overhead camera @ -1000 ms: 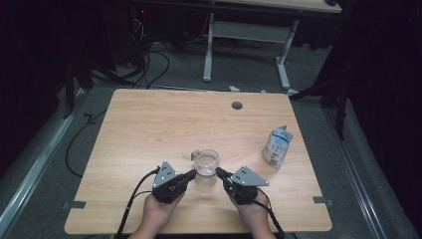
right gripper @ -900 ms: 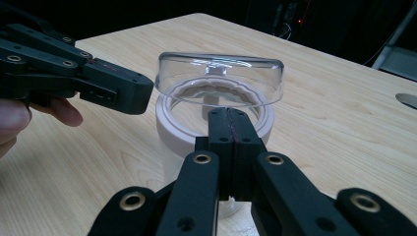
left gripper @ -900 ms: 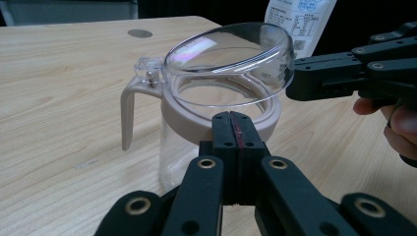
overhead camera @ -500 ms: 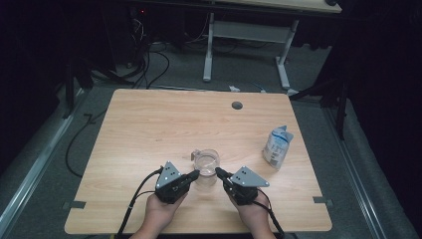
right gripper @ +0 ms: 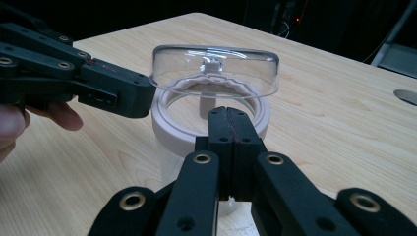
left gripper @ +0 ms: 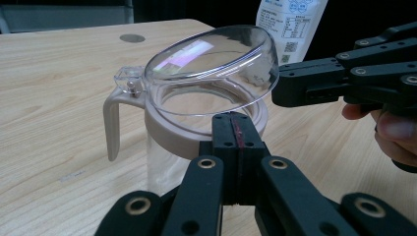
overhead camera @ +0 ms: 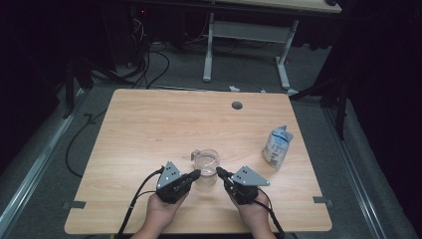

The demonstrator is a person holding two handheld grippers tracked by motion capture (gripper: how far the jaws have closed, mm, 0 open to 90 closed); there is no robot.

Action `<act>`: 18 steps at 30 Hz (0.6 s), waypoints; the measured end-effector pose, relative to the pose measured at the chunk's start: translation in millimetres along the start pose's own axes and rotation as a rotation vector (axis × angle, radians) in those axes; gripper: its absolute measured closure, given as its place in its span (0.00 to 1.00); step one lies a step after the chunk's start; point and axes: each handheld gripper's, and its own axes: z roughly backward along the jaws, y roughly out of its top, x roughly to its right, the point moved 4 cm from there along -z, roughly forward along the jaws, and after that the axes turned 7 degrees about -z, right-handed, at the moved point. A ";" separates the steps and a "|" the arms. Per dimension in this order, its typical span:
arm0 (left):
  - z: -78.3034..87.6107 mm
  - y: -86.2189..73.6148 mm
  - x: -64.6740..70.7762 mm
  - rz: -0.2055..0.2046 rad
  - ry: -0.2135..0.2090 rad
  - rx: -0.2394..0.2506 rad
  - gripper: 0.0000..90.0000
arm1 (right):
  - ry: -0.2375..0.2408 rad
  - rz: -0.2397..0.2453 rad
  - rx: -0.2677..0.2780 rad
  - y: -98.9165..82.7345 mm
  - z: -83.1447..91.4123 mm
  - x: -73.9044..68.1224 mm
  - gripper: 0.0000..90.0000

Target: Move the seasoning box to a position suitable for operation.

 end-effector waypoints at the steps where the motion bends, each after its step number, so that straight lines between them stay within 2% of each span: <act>1: -0.3 0.0 0.1 0.001 0.000 0.003 1.00 | -0.002 -0.003 -0.001 0.3 -0.4 -0.4 1.00; 11: -0.9 2.6 0.8 0.005 -0.007 0.022 1.00 | -0.003 0.005 0.000 7.8 -4.5 1.0 1.00; 15: -1.0 3.3 0.8 0.004 -0.007 0.022 1.00 | -0.002 0.005 -0.018 6.5 -10.4 1.9 1.00; 18: -0.7 4.0 0.7 0.005 -0.004 0.025 1.00 | 0.001 -0.006 -0.012 5.4 -12.2 2.6 1.00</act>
